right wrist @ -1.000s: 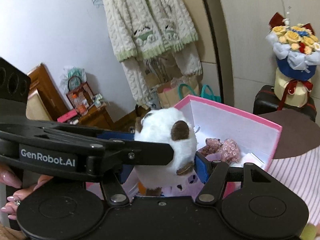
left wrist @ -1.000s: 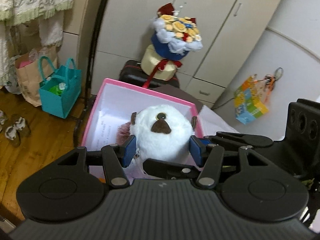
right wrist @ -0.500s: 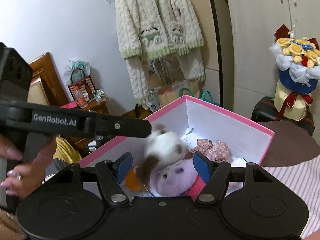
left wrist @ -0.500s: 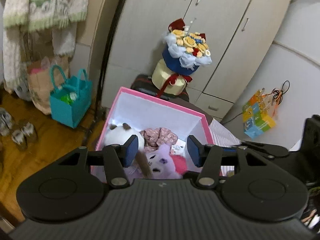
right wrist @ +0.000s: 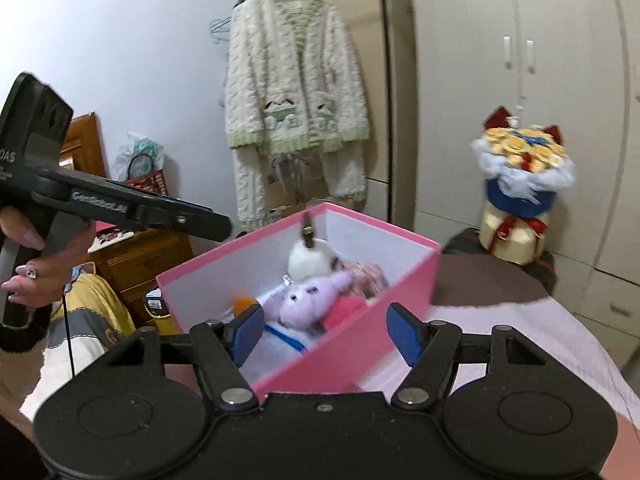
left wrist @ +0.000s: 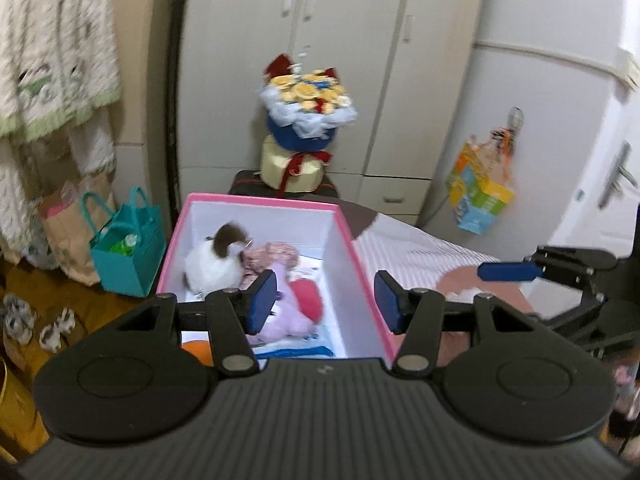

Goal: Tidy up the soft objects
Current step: 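Move the left gripper to the green ball while the right moves to the white bath puff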

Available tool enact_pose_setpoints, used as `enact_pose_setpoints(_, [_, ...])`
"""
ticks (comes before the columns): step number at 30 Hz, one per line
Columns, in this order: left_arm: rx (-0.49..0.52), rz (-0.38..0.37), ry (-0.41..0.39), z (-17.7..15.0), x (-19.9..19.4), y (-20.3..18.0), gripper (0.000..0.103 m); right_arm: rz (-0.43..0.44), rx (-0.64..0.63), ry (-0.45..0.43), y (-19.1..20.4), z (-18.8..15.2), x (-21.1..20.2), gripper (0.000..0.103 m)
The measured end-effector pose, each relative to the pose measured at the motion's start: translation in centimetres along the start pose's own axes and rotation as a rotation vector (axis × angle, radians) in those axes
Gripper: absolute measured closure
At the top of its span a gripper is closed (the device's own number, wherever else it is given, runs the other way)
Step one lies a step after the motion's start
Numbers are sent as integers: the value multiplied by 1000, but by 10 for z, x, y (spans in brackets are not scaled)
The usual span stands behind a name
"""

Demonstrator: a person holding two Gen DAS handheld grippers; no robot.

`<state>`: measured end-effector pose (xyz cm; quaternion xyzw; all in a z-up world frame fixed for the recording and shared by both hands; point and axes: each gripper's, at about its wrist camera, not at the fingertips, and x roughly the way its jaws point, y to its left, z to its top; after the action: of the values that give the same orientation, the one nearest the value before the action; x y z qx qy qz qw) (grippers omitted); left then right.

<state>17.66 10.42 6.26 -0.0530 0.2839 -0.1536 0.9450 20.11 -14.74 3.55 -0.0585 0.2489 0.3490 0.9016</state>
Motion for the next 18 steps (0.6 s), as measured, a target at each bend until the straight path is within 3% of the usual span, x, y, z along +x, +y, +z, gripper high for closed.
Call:
enact_pose_setpoints(9, [114, -91, 1, -16, -23, -59, 50, -101, 21, -18, -12, -36, -80, 29])
enact_pose_setpoints(18, [153, -173, 68, -36, 1, -111, 49, -166, -12, -12, -19, -79, -108, 25])
